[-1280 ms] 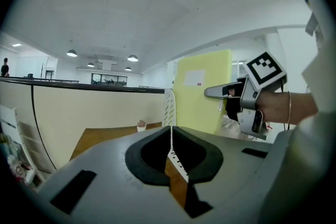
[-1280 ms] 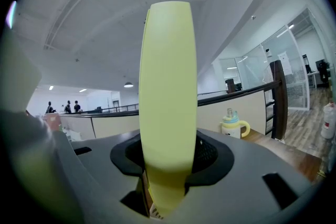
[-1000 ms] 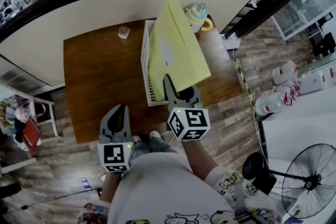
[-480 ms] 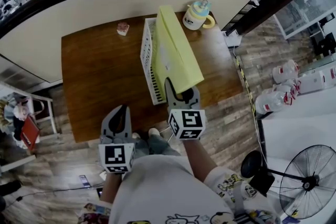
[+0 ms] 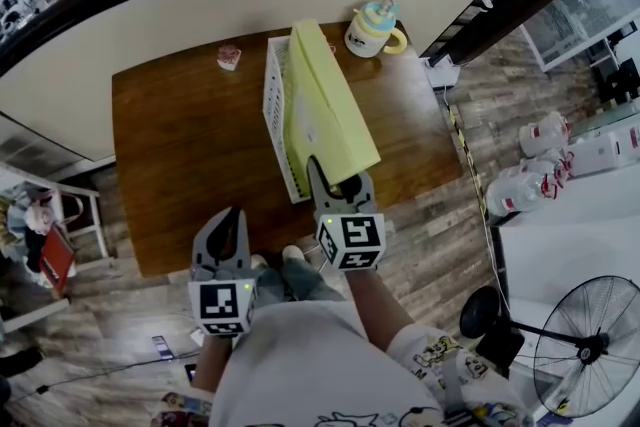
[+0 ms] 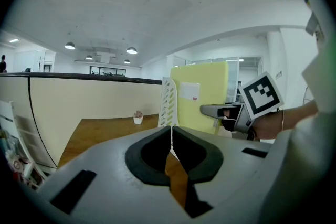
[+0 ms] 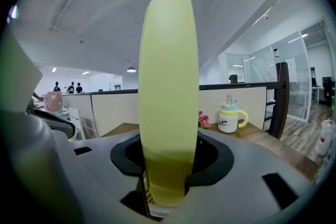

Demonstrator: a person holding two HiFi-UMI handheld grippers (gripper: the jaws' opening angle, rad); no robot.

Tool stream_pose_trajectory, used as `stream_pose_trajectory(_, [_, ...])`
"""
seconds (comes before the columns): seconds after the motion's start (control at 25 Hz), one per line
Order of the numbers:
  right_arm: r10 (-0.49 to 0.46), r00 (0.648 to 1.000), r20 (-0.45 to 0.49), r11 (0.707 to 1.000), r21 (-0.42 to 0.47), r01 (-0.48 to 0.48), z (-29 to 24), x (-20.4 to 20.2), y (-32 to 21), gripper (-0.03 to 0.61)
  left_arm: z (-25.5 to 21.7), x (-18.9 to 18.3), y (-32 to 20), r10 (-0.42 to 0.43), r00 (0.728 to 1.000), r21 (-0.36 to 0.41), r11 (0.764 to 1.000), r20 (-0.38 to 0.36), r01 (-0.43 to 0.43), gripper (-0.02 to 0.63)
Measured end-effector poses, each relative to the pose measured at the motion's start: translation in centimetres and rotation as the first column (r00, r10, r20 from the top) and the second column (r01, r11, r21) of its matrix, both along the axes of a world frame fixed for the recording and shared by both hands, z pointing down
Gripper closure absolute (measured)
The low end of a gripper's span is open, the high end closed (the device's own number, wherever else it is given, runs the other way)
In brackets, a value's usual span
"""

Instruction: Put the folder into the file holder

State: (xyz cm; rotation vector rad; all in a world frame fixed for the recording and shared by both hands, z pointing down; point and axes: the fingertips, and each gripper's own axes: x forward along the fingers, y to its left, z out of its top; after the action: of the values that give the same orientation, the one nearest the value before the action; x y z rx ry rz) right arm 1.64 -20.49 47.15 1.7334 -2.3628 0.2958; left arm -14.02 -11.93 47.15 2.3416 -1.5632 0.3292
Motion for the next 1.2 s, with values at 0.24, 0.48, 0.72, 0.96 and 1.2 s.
stream_pose_trajectory(0.24, [-0.004, 1.0, -0.003, 1.0, -0.016, 0.004, 1.1, -0.1, 0.0, 0.407, 0.3, -0.1, -0.3, -0.001, 1.0, -0.006, 1.0, 0.004, 0.001, 0.601])
stream_pose_trajectory(0.48, [-0.009, 1.0, -0.006, 0.999, -0.038, 0.009, 2.4, -0.1, 0.1, 0.405, 0.5, -0.1, -0.5, -0.001, 1.0, -0.011, 1.0, 0.007, 0.001, 0.601])
stream_pose_trajectory(0.72, [-0.034, 0.999, -0.029, 0.999, -0.037, 0.033, 2.8, -0.5, 0.2, 0.388, 0.7, -0.3, -0.7, -0.013, 1.0, -0.013, 1.0, 0.009, 0.013, 0.601])
stream_pose_trajectory(0.96, [-0.062, 0.998, -0.024, 0.997, -0.038, 0.061, 3.3, -0.8, 0.6, 0.382, 0.7, -0.3, -0.5, -0.018, 1.0, -0.01, 1.0, 0.007, 0.019, 0.601])
stream_pose_trajectory(1.2, [-0.084, 0.996, -0.001, 0.995, -0.043, 0.084, 3.1, -1.1, 0.7, 0.356, 0.5, -0.3, -0.3, -0.025, 1.0, -0.006, 1.0, 0.01, 0.025, 0.601])
